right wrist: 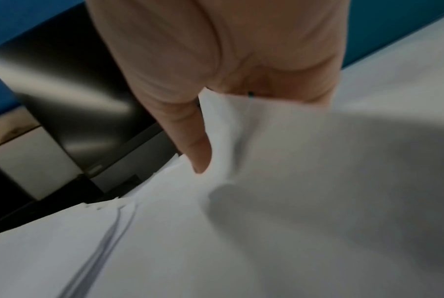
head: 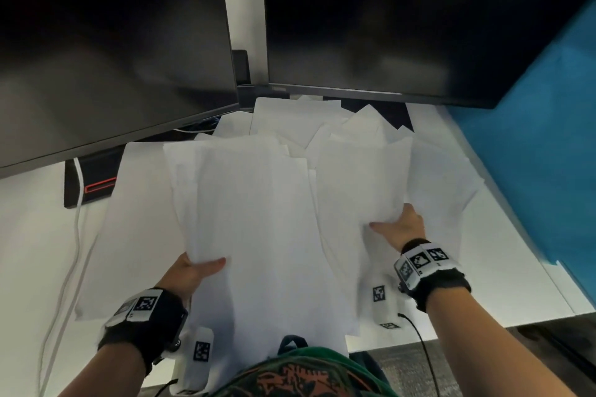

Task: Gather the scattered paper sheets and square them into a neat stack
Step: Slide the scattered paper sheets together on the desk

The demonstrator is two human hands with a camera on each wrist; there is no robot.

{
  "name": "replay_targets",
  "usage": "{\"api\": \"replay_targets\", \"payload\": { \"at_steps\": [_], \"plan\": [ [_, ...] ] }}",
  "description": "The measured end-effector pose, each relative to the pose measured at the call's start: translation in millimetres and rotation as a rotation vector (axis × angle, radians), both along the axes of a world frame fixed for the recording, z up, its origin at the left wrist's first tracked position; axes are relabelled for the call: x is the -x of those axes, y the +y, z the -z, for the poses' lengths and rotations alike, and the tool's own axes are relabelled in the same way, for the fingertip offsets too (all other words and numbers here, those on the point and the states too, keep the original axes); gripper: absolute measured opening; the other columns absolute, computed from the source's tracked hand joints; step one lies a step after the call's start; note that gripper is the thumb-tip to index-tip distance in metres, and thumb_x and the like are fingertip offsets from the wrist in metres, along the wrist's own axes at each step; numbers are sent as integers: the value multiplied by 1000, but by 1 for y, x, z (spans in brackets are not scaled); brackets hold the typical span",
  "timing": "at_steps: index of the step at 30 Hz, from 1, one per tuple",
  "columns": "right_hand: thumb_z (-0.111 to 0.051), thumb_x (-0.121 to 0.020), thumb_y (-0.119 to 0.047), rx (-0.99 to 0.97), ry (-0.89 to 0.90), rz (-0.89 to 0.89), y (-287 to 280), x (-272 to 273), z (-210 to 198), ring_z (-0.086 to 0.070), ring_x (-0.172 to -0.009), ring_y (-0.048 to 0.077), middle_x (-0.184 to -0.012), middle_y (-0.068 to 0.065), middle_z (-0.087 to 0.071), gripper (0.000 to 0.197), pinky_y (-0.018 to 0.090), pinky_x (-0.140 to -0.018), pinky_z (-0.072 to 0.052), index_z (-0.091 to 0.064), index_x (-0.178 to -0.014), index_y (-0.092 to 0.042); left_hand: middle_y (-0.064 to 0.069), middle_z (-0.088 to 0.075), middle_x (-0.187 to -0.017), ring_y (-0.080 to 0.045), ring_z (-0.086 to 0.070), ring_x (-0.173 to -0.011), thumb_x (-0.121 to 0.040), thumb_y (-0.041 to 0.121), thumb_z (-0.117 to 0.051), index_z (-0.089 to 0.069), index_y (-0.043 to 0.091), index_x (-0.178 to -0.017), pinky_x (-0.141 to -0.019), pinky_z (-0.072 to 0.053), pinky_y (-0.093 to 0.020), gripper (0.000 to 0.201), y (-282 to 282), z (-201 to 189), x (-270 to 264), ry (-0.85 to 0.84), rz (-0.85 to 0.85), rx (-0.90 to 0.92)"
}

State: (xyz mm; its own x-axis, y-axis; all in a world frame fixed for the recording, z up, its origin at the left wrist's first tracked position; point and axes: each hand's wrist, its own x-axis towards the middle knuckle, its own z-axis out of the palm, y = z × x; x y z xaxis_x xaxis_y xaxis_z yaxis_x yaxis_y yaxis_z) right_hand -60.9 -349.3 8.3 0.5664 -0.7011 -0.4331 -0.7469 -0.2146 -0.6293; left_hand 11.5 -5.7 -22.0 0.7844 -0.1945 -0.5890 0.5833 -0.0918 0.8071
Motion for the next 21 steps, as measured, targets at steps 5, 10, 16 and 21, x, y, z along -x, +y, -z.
{"api": "replay_targets", "payload": {
  "at_steps": [5, 10, 16, 21],
  "plan": [
    [-69, -78, -8, -296, -148, 115, 11, -8, 6, -58, -106, 30, -118, 12, -60, 48, 35, -95, -45, -51, -123, -3, -3, -71, -55, -21, -67, -51, -79, -6, -61, -66, 5, -78, -59, -51, -31, 12, -2, -1, 2, -19, 20, -13],
    [-83, -62, -9, -660, -220, -76, -4, 1, -10, -65, -92, 29, -108, 15, -68, 54, 38, -80, -54, -60, -110, -1, -12, -75, -72, -23, -71, -60, -53, 2, -84, -76, 7, -69, -52, -56, -29, 18, 9, -14, 3, 41, 43, 133],
    [-67, -80, -6, -361, -117, -187, 16, -14, -4, -56, -112, 30, -117, 9, -60, 53, 41, -100, -44, -48, -129, -5, -4, -74, -68, -22, -67, -61, -61, 17, -83, -70, 2, -94, -57, -51, -27, 38, -5, -11, -8, -4, 130, 32],
    [-57, -86, -3, -310, -214, -242, 32, -16, -9, -56, -103, 23, -116, 4, -60, 43, 33, -89, -47, -49, -127, -14, -1, -74, -64, -14, -69, -54, -78, -13, -59, -64, 4, -87, -49, -55, -23, 20, -9, -16, -10, 6, 149, 67]
  ]
}}
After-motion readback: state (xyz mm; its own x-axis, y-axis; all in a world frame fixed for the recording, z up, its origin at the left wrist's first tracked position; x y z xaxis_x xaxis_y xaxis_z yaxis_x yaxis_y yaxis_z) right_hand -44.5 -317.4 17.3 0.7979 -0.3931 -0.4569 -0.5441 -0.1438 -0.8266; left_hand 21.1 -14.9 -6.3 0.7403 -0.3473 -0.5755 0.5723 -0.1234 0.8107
